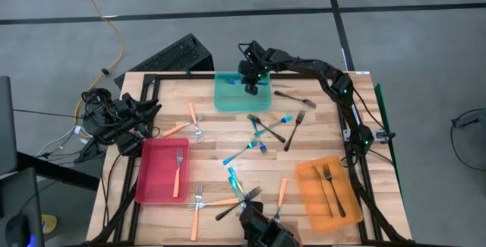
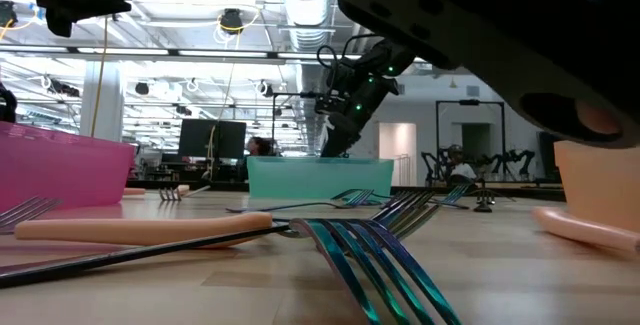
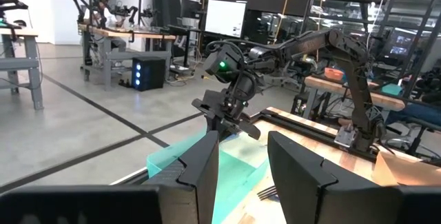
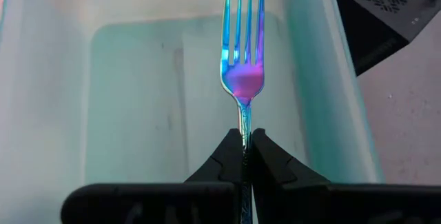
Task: Sort silverware by color (type)
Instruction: Put the blue fork into the blue bin
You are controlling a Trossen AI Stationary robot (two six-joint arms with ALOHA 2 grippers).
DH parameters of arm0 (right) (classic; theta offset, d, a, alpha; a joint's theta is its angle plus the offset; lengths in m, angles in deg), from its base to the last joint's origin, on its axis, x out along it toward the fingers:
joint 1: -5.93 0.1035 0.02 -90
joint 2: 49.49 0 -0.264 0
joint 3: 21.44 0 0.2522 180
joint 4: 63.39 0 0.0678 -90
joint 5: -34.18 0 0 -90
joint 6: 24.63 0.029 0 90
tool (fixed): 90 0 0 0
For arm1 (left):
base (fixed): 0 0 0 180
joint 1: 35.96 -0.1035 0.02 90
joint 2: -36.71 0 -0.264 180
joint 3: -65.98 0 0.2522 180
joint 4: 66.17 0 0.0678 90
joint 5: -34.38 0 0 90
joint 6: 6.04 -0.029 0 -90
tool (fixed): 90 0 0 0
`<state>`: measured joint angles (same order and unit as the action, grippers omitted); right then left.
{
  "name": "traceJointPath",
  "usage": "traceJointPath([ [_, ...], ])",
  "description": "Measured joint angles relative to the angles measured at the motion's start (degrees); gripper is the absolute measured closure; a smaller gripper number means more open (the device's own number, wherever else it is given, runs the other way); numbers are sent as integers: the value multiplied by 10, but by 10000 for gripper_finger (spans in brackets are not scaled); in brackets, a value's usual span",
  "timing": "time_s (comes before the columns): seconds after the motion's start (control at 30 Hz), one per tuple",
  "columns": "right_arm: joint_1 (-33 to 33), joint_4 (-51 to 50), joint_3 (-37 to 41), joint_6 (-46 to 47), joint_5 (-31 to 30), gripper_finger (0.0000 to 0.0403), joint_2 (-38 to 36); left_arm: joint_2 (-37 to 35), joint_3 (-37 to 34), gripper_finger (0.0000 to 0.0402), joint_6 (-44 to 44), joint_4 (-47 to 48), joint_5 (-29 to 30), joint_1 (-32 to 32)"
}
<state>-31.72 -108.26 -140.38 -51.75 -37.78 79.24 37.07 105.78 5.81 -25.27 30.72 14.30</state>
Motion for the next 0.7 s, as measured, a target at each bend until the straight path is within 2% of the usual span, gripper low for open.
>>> traceJointPath([
  [0.3,-8,27,0,-4,53,372,0,0,0,289,0,0,0,0],
  [0.53,-12,53,-1,3,70,372,18,0,0,289,0,0,0,0],
  [0.7,-11,15,-7,-2,52,372,40,0,0,289,0,1,1,0],
])
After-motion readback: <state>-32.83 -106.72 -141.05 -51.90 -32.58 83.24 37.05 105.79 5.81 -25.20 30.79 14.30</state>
